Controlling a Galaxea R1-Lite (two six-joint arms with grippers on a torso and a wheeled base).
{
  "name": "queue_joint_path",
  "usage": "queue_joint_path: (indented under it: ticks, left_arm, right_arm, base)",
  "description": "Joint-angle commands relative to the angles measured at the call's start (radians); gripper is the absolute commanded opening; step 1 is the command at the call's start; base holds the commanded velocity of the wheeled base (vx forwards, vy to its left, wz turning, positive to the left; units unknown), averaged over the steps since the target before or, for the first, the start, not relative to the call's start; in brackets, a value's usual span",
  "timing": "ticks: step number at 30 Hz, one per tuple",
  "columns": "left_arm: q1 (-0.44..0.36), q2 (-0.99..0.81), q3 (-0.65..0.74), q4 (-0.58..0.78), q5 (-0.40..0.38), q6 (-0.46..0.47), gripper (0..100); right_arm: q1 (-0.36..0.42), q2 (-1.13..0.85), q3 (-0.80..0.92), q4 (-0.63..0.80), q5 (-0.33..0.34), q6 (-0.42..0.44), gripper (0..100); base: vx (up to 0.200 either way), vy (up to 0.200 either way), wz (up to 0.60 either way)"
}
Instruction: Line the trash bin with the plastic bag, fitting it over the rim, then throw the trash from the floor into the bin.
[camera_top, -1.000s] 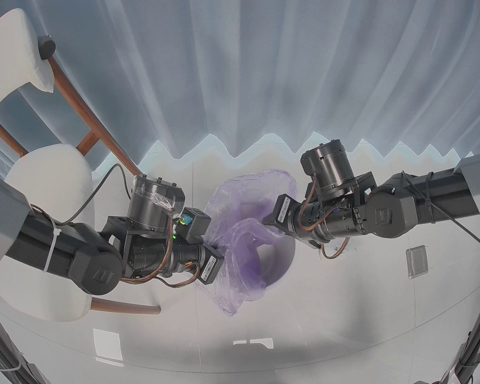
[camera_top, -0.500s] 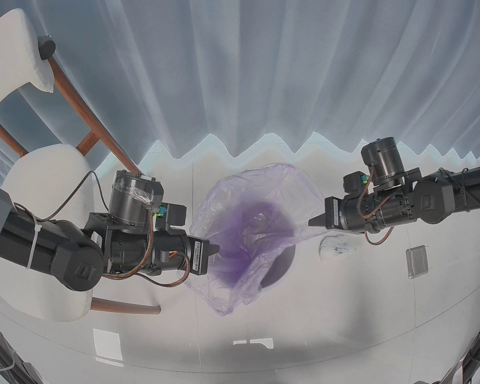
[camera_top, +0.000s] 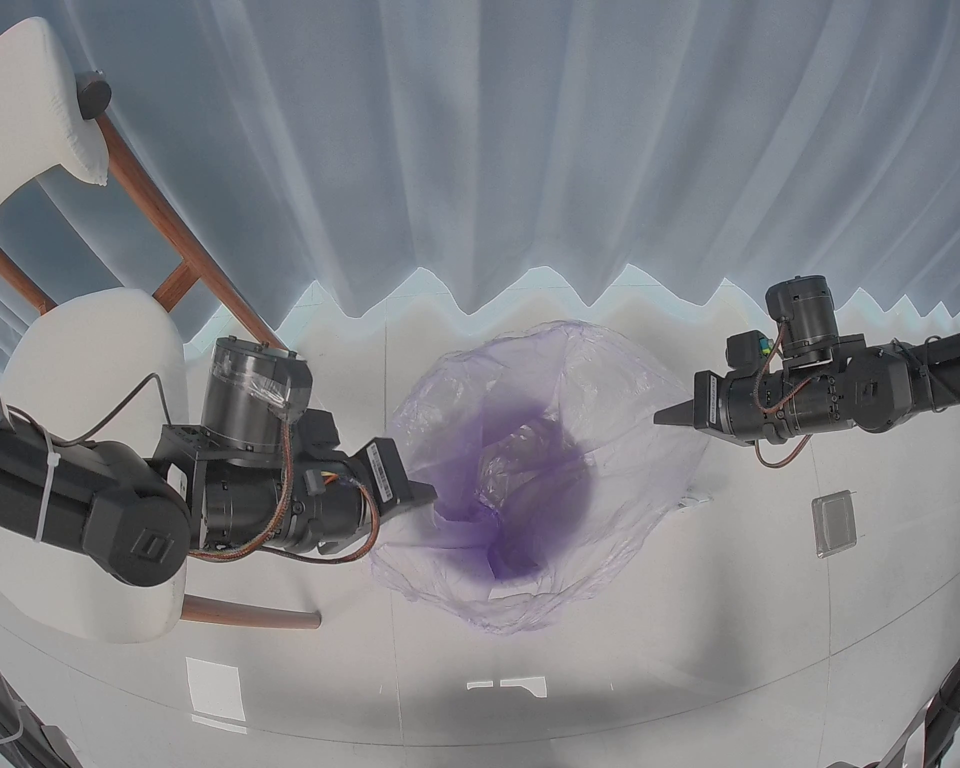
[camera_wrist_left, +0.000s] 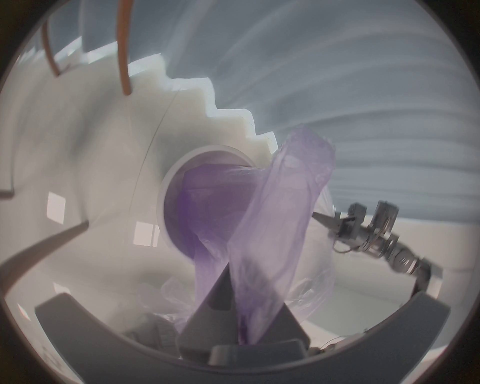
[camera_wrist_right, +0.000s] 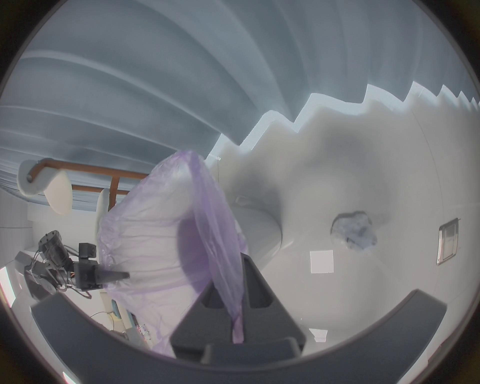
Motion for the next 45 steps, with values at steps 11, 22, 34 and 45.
queue_joint_path:
  ticks: [11,22,34,45]
  left_arm:
    - [0.136,0.179,-0.203,-0.002,0.009,-0.127,0]
    - [0.155,0.346,-0.338,0.007,0.122,-0.125,0]
    - [0.201,0.356,-0.353,0.174,0.145,-0.058,0]
    - [0.204,0.379,-0.322,0.177,0.176,-0.058,0]
  right_arm:
    - [-0.027,0.290,-0.351,-0.054,0.002,0.058,0]
    - [-0.029,0.468,-0.555,-0.051,-0.080,0.065,0]
    - [-0.024,0.485,-0.466,-0.054,-0.080,0.072,0]
    - [-0.024,0.458,-0.376,-0.071,-0.080,0.083,0]
  base:
    - [0.000,0.000,0.00]
    - [0.000,0.000,0.00]
    - [0.000,0.000,0.00]
    - [0.000,0.000,0.00]
